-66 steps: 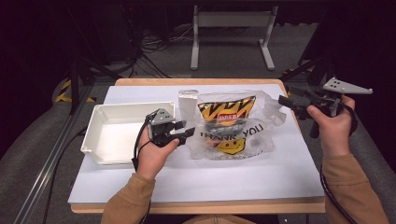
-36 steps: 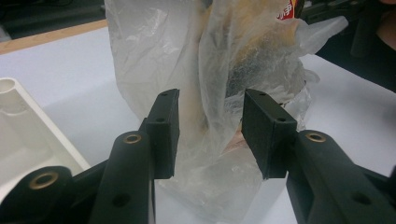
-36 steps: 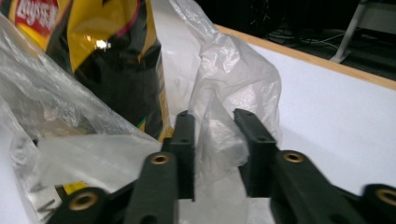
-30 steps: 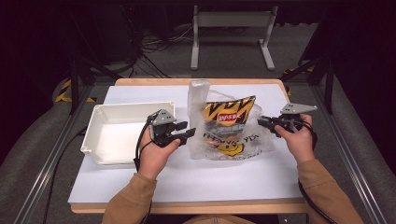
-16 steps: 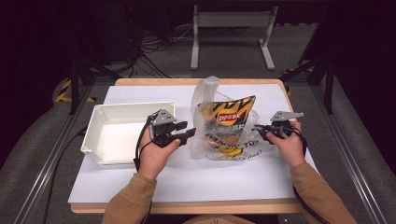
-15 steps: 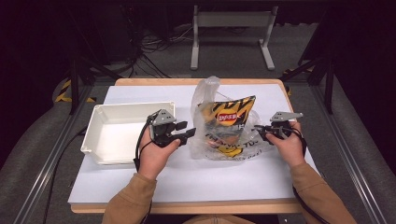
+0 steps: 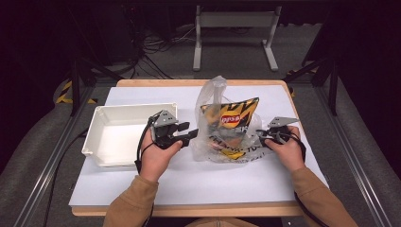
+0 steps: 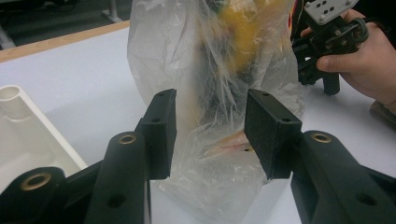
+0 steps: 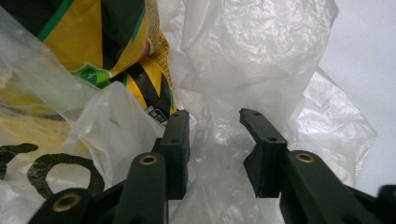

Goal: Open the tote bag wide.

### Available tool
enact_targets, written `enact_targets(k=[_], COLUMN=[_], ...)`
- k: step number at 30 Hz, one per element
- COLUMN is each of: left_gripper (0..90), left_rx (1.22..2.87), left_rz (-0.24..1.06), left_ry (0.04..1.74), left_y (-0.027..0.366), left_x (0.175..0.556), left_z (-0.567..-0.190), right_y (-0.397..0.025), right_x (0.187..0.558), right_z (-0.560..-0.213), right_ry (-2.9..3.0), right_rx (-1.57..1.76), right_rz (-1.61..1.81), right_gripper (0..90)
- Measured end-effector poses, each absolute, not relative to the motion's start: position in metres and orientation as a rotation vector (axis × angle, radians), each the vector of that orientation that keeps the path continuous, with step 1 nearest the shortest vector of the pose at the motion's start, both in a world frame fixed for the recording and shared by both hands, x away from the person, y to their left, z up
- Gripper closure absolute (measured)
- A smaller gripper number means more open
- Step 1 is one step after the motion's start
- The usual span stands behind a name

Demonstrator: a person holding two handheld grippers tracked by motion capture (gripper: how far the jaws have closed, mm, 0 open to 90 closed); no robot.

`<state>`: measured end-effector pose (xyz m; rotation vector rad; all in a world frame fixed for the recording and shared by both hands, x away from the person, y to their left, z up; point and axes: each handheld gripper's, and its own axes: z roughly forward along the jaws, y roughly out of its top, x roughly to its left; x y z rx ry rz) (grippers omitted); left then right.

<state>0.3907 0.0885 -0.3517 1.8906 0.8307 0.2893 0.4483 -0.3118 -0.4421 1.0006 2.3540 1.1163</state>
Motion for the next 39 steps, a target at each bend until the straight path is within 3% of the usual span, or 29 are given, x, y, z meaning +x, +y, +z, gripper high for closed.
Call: enact_targets(k=[4,9,16,39], left_gripper=[52.0,35.1,23.1,16.5], left_rx=[1.883,1.850,1.827,1.830], left_rz=[0.298,0.348,0.365,0.458], left_ry=[0.825,0.822,0.815,0.702], left_y=[0.089,0.089,0.090,0.066], left_x=[0.390,0.386,0.385,0.414], left_z=[-0.347,-0.338,-0.321,-0.267], right_y=[-0.314,-0.322,-0.328,-0.335], right_x=[0.446,0.442,0.437,0.431], right_z=[-0.436,-0.424,-0.414,-0.400], right_ry=[2.313,2.252,2.199,2.143], right_rx=[1.009,1.031,1.033,1.014], right_rz=[1.162,1.230,1.278,1.361], right_gripper=[53.0,44.5,34.5,30.3])
